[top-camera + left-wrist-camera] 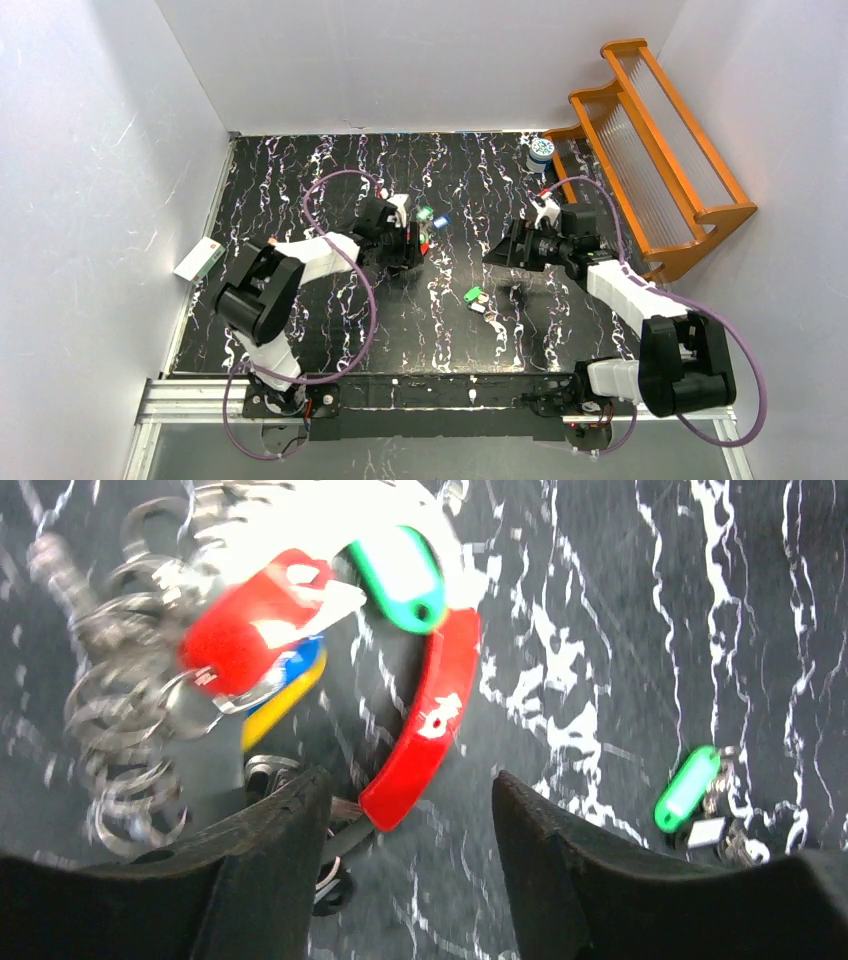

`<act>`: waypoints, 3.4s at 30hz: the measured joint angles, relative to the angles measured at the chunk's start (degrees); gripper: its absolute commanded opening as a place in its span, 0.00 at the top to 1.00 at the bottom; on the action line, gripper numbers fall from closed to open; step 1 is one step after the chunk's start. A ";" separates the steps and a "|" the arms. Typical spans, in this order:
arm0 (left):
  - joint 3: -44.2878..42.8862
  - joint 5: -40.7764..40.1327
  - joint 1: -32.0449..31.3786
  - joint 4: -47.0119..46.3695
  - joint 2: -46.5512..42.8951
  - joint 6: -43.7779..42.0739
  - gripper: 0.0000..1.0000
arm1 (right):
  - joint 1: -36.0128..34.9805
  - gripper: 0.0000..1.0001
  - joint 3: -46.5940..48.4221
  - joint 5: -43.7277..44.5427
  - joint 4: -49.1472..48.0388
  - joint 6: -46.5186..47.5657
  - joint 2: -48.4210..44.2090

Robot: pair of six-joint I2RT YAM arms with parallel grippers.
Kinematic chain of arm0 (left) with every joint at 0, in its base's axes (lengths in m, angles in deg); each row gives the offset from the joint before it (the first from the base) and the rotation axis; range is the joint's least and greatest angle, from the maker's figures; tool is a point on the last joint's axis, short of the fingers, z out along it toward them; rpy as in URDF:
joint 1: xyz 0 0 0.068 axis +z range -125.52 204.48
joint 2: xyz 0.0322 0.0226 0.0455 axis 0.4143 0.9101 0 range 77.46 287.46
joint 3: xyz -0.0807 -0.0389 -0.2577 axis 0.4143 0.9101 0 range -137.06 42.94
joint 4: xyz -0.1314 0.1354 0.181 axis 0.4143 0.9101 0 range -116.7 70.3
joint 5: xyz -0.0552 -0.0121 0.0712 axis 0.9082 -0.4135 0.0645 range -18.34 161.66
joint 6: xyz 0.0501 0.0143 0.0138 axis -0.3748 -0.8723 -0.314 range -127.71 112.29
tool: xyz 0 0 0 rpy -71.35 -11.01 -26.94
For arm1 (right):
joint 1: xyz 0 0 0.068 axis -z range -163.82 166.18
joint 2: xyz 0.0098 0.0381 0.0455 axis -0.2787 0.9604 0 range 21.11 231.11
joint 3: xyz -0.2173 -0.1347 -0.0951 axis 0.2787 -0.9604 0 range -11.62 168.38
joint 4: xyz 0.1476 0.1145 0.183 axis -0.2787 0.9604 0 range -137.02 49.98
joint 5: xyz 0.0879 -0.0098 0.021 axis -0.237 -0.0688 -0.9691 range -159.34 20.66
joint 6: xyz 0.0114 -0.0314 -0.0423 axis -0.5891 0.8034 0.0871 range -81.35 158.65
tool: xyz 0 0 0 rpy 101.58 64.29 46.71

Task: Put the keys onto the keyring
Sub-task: Move the keyring to the center of the board, then adjust the keyring at the center of the board.

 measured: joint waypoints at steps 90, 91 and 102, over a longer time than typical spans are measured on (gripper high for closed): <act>37.27 6.88 10.19 -20.33 -27.93 31.58 0.53 | -22.38 0.46 29.70 4.37 10.75 8.33 36.09; 37.29 7.13 10.19 -20.83 -27.93 31.61 0.53 | -22.43 0.49 29.31 3.87 10.49 8.17 36.09; 36.70 7.89 10.19 -20.39 -28.44 30.32 0.55 | -28.37 0.44 25.35 -1.66 5.70 5.09 36.04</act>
